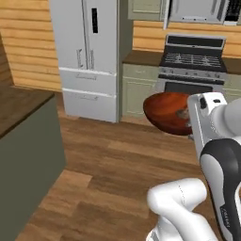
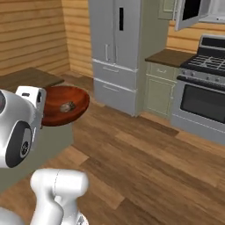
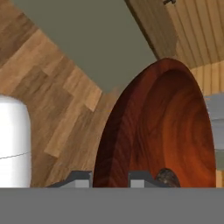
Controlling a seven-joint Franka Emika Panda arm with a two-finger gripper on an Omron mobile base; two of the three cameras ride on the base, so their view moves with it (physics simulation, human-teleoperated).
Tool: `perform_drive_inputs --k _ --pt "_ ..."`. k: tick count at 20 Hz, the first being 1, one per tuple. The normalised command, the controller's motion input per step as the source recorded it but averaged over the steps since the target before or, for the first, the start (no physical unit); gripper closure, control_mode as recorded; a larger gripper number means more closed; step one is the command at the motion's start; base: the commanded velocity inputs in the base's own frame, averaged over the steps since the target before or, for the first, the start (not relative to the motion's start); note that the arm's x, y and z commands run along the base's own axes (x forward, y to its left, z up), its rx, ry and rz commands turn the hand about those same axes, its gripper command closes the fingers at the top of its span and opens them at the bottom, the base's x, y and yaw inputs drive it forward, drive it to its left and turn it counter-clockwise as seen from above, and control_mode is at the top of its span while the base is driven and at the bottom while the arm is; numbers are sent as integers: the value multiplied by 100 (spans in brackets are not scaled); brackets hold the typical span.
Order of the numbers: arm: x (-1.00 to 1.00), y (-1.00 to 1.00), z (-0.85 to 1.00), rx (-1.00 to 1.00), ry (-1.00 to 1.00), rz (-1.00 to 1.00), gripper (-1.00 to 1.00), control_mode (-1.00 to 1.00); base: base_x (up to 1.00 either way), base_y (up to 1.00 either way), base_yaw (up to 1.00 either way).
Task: Pick the mushroom from the sink and place it in the bowl. Then pick the bowl and place it in the microwave. Then close the microwave door and press the start button.
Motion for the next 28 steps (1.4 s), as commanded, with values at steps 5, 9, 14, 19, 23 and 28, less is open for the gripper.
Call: perform_drive_inputs --k 5,9,14,19,23,28 --pt "0 0 0 0 0 0 100 100 100 -18 -40" --pt "0 0 0 0 0 0 100 100 100 -18 -48" --pt "0 0 0 0 0 0 100 100 100 -25 -34" --pt "0 0 0 0 0 0 100 100 100 -30 -1" --pt "0 0 0 0 0 0 100 100 100 -86 15" --pt "0 0 0 0 0 0 100 100 84 -100 26"
